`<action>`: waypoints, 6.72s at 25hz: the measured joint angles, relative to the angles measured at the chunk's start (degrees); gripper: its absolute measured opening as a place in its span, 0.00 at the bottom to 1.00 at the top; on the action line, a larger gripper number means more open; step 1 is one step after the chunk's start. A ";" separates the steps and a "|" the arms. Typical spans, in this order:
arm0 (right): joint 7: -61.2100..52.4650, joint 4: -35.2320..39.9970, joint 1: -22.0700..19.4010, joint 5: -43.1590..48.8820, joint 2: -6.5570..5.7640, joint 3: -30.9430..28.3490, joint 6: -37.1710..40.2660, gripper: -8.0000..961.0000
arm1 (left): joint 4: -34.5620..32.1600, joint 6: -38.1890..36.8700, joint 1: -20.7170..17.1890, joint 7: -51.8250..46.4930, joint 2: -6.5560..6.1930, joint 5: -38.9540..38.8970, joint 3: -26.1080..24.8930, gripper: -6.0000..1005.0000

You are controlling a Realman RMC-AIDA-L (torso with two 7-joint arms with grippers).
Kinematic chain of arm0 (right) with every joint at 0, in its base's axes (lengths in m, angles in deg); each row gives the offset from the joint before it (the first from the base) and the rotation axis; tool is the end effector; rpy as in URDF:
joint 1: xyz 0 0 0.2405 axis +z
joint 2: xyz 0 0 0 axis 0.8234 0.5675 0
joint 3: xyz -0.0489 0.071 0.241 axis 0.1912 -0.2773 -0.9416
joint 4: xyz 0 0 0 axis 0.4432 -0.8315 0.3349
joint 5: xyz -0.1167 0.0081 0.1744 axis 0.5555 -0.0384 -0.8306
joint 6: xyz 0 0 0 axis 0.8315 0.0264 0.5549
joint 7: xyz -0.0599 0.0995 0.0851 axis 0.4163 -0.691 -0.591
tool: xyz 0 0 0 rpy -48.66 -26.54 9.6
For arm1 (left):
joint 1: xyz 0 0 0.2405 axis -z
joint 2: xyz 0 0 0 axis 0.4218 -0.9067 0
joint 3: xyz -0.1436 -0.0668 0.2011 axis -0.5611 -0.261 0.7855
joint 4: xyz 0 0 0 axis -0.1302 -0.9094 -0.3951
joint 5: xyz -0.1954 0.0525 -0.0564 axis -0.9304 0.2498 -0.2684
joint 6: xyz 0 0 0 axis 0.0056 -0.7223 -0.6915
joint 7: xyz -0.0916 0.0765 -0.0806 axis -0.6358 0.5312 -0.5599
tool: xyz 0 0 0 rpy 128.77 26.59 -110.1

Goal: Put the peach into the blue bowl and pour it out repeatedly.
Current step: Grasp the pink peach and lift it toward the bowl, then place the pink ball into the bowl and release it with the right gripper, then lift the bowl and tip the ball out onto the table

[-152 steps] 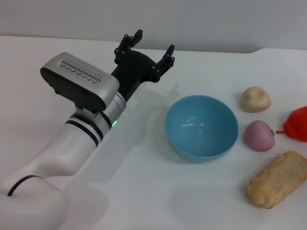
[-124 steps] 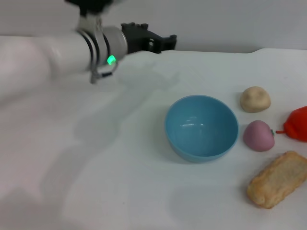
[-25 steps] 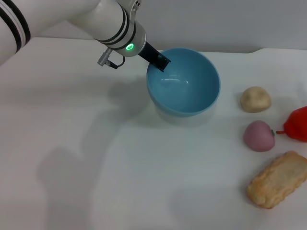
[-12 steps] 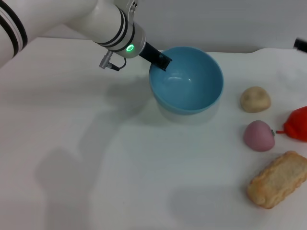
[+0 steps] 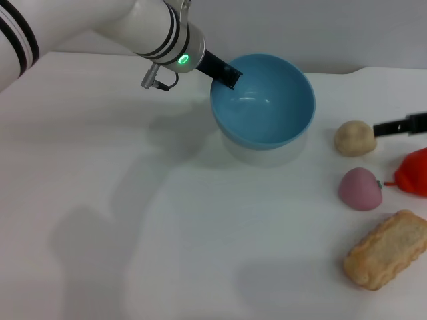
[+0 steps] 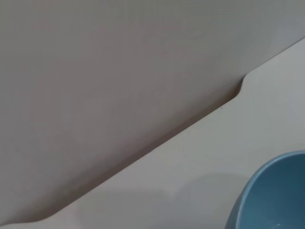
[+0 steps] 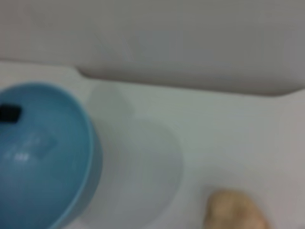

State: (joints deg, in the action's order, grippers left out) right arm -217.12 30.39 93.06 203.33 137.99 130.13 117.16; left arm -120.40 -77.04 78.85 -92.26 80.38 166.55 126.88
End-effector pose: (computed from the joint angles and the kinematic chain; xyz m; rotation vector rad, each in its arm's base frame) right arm 0.2596 0.3979 0.0447 -2.2688 1.3351 0.0416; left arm -0.1359 0.4507 -0.0634 -2.3620 -0.8621 0.1489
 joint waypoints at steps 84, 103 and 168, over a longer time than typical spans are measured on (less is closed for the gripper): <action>38.99 -0.81 -13.11 -38.23 0.91 20.96 -42.20 0.51 | 0.64 6.12 -3.75 0.39 0.22 -7.18 10.40 0.00; 104.35 -35.94 -18.60 -108.00 0.47 5.90 -16.09 0.51 | -2.75 9.36 -1.24 0.65 0.26 -6.11 16.24 0.00; 104.05 -47.97 -18.67 -108.15 0.50 1.69 -16.72 0.51 | -10.80 54.43 -8.41 41.45 0.48 4.81 41.59 0.00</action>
State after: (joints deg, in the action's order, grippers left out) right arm -113.06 -17.58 74.39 95.18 138.50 131.82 100.44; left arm -131.20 -22.61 70.44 -50.81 80.86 171.36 168.47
